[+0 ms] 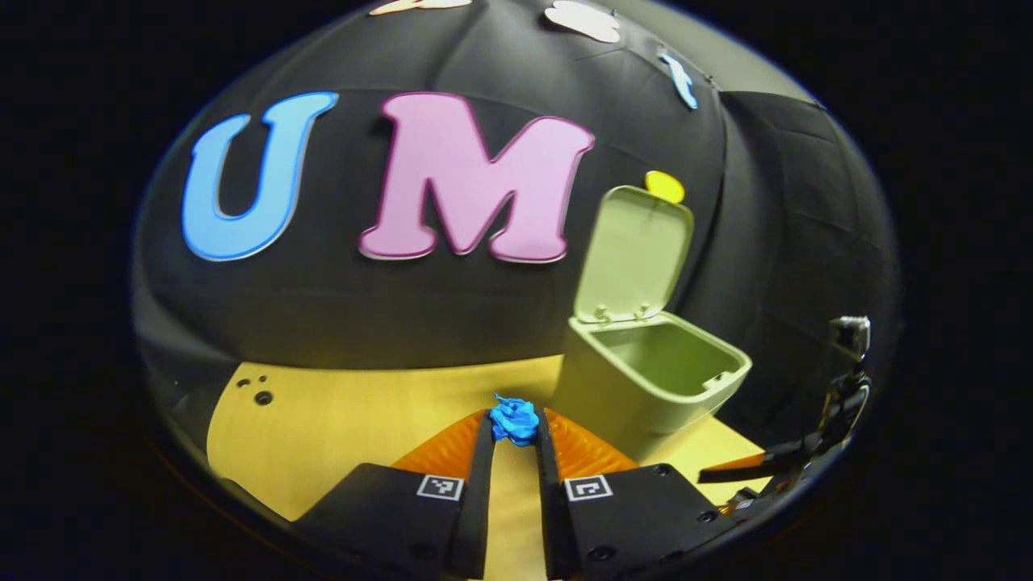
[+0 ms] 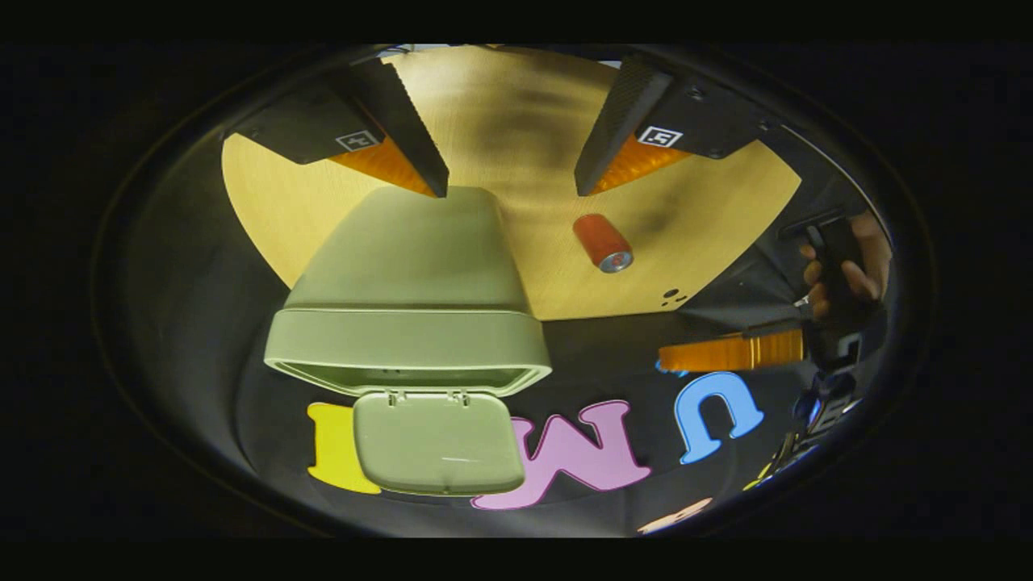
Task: Press the lid of the desktop garbage bin to open it, pick up the crumpled paper on the desktop and throw it into the bin, then pick up the pop can on the desktop and drop it into the bin, and finally close the garbage bin lid.
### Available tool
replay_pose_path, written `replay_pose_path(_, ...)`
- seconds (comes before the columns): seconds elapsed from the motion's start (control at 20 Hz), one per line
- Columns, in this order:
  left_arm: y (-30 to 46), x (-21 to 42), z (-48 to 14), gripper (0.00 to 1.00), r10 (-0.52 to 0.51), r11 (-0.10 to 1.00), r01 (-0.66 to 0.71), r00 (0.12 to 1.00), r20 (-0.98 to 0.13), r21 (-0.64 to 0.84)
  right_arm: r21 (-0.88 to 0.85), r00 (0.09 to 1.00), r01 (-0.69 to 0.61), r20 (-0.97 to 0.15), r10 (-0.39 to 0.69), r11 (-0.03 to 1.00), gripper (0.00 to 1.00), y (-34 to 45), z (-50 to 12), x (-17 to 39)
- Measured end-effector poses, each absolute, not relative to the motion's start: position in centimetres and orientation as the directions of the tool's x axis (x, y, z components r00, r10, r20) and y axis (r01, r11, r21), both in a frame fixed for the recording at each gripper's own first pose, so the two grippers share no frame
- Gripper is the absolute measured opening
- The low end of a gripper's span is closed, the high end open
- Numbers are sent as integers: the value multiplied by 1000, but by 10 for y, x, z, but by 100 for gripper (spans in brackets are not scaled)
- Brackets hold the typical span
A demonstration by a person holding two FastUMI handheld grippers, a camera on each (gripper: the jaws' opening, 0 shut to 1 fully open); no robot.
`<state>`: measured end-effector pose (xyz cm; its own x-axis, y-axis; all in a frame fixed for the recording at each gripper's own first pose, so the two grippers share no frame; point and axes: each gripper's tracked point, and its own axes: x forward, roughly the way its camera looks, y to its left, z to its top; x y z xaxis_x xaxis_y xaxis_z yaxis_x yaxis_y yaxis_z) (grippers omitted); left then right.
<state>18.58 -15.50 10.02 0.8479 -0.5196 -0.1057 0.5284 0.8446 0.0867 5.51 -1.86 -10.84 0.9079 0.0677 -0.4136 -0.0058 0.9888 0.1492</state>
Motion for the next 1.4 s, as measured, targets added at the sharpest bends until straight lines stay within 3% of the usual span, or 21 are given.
replay_pose_path(0.45, -265, 187, 107, 31, -653, 735, 665, 747, -121, 137, 170, 893, 5, -444, 72, 985, 99, -52, -127, 56)
replay_pose_path(0.85, -308, 198, 87, 36, -646, 729, 669, 742, -178, 141, 180, 859, -66, -491, 147, 982, 99, -65, -147, 60)
replay_pose_path(1.0, -312, 197, 92, 49, -654, 734, 669, 743, -142, 118, 164, 846, -92, -507, 164, 982, 99, -64, -153, 57)
replay_pose_path(1.05, -310, 198, 95, 62, -654, 737, 666, 745, -132, 117, 158, 845, -93, -510, 162, 983, 99, -64, -153, 57)
replay_pose_path(1.1, -310, 199, 96, 59, -659, 733, 670, 742, -124, 117, 155, 845, -91, -511, 158, 984, 99, -64, -153, 58)
replay_pose_path(1.25, -279, 199, 112, 96, -632, 762, 637, 771, -77, 120, 141, 845, -72, -517, 136, 987, 99, -51, -153, 61)
replay_pose_path(1.4, -223, 198, 127, 96, -553, 828, 550, 833, -4, 111, 127, 850, -78, -510, 132, 989, 99, -36, -151, 61)
